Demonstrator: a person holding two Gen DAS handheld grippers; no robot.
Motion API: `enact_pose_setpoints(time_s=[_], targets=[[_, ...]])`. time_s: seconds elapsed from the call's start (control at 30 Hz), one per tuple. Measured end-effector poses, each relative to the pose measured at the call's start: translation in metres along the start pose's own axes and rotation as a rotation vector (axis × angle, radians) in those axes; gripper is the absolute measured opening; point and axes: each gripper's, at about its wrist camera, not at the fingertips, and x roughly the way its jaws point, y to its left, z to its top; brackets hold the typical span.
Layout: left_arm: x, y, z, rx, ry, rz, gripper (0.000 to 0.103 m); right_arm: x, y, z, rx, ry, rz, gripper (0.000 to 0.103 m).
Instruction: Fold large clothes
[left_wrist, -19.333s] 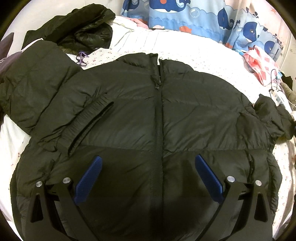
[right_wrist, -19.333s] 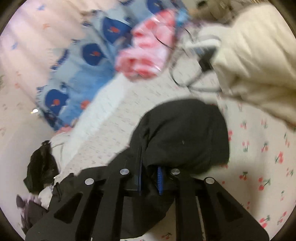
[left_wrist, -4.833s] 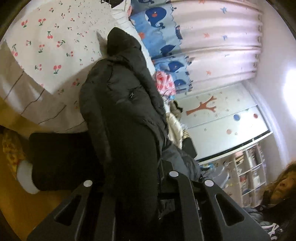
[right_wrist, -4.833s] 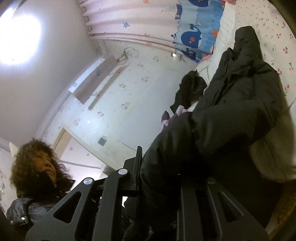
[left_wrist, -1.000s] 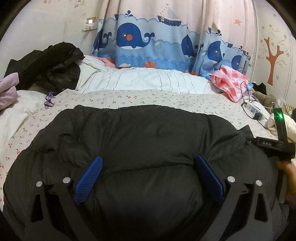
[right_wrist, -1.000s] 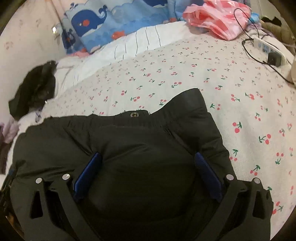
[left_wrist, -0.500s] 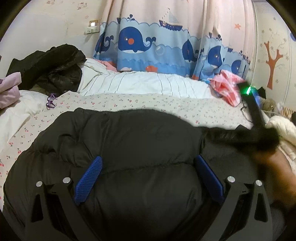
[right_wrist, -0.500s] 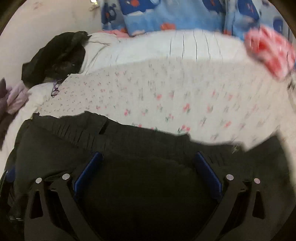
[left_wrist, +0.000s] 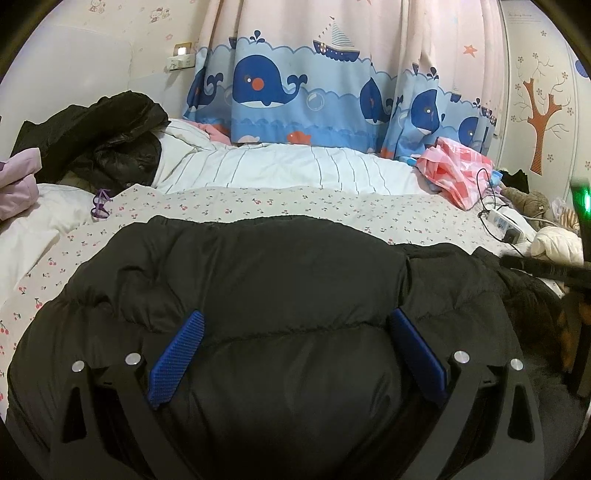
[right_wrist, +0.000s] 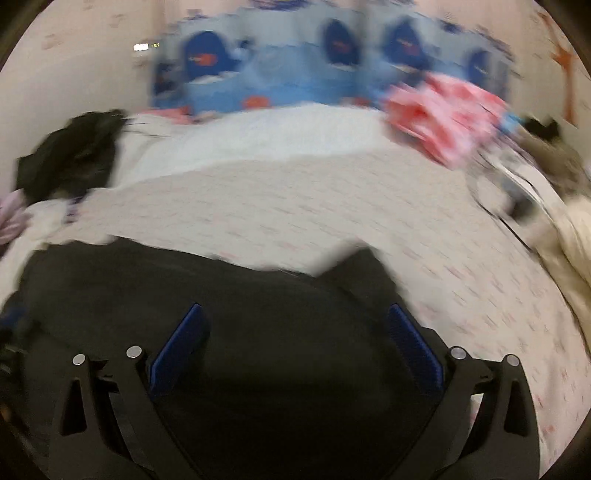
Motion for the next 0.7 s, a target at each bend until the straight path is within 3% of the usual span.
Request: enact_pose_setpoints(time_s=[0.13, 0.27, 0.4, 0.43, 0.53, 0.6, 0.63, 0.67, 0.7], targets=[[-0.001, 0.001, 0.002, 0.000, 0.000, -0.026, 0.097, 0.028, -0.047, -0.022, 0.178, 0.056, 0.091, 0.096], [0.005, 0.010, 0.002, -0.039, 0.022, -0.073, 0.097, 0.039, -0.042, -0.020, 0.140, 0.098, 0.066, 0.097], [-0.004, 0.033, 0.000, -0.095, 0.078, -0.167, 0.097, 0.031, -0.040, -0.017, 0.123, 0.171, 0.067, 0.096], [-0.016, 0.041, -0.001, -0.109, 0.089, -0.157, 0.097, 0.010, -0.041, -0.017, 0.136, 0.146, 0.072, 0.096], [-0.075, 0.067, -0.011, -0.129, -0.004, -0.107, 0.097, -0.055, -0.042, -0.033, 0.113, 0.016, 0.078, 0.096], [-0.096, 0.087, -0.025, -0.125, -0.011, -0.042, 0.097, -0.057, -0.043, -0.054, 0.066, 0.053, 0.028, 0.096], [-0.097, 0.099, -0.038, -0.142, 0.024, 0.004, 0.097, -0.037, -0.043, -0.071, 0.013, 0.156, -0.005, 0.096], [-0.091, 0.109, -0.048, -0.155, 0.079, 0.028, 0.097, -0.024, -0.047, -0.085, 0.002, 0.203, 0.036, 0.096], [-0.079, 0.119, -0.063, -0.150, 0.196, 0.033, 0.097, -0.026, -0.059, -0.090, 0.061, 0.185, 0.089, 0.096]])
